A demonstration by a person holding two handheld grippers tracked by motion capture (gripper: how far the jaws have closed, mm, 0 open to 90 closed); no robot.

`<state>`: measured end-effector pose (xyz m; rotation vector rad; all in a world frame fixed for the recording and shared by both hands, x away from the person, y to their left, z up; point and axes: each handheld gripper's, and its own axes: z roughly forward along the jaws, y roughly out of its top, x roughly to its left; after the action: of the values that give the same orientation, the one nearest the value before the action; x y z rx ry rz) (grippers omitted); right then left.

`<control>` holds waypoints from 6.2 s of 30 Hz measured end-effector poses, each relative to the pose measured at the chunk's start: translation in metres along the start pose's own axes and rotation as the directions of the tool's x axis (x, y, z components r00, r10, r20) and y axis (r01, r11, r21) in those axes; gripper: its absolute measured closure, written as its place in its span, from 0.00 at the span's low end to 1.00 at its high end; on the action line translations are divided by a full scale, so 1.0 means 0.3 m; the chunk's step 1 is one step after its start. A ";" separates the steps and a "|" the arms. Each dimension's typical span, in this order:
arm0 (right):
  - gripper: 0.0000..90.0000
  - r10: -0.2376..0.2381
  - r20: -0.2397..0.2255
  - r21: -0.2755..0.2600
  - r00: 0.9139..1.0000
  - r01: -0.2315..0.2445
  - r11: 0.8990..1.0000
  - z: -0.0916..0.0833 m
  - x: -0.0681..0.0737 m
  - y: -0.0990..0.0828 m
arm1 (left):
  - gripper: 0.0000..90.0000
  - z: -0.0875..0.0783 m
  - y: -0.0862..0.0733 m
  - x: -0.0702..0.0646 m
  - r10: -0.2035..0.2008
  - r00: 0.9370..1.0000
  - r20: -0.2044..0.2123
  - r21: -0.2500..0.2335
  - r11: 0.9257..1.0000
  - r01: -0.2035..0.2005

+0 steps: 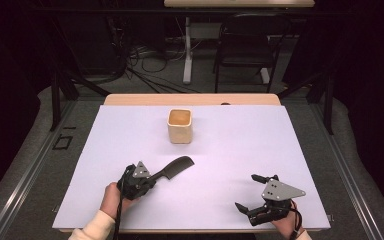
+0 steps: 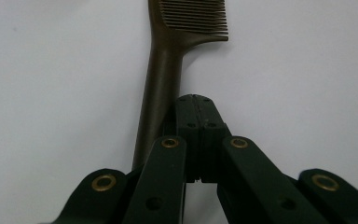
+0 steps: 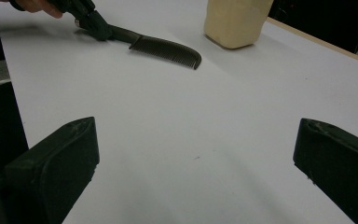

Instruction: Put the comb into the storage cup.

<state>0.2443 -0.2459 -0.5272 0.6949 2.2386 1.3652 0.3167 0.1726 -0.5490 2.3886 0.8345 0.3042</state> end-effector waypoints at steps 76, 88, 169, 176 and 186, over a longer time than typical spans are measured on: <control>0.00 -0.001 -0.024 0.006 1.000 0.001 1.000 0.001 0.005 -0.001 | 0.66 0.066 0.224 0.047 0.124 0.992 0.012 0.357 0.926 -0.120; 0.00 -0.005 -0.027 0.005 1.000 0.005 1.000 0.000 0.006 0.000 | 0.78 0.085 0.237 0.064 0.094 0.993 0.071 0.376 0.919 -0.114; 0.00 0.003 -0.021 0.006 1.000 -0.003 1.000 0.001 0.002 -0.001 | 0.80 -0.083 0.167 0.113 -0.031 0.997 0.064 0.046 0.999 0.028; 0.00 0.002 -0.019 0.006 1.000 -0.002 1.000 0.001 0.002 0.000 | 0.80 -0.104 0.160 0.120 -0.040 0.998 0.042 0.008 0.999 0.040; 0.00 0.005 -0.012 0.014 1.000 -0.005 1.000 0.004 0.000 -0.002 | 0.80 -0.114 0.153 0.134 -0.052 0.998 0.034 -0.036 0.998 0.053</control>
<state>0.2450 -0.2453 -0.5282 0.6991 2.2598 1.3606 0.3574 0.1845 -0.4933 2.3274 0.8672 0.2558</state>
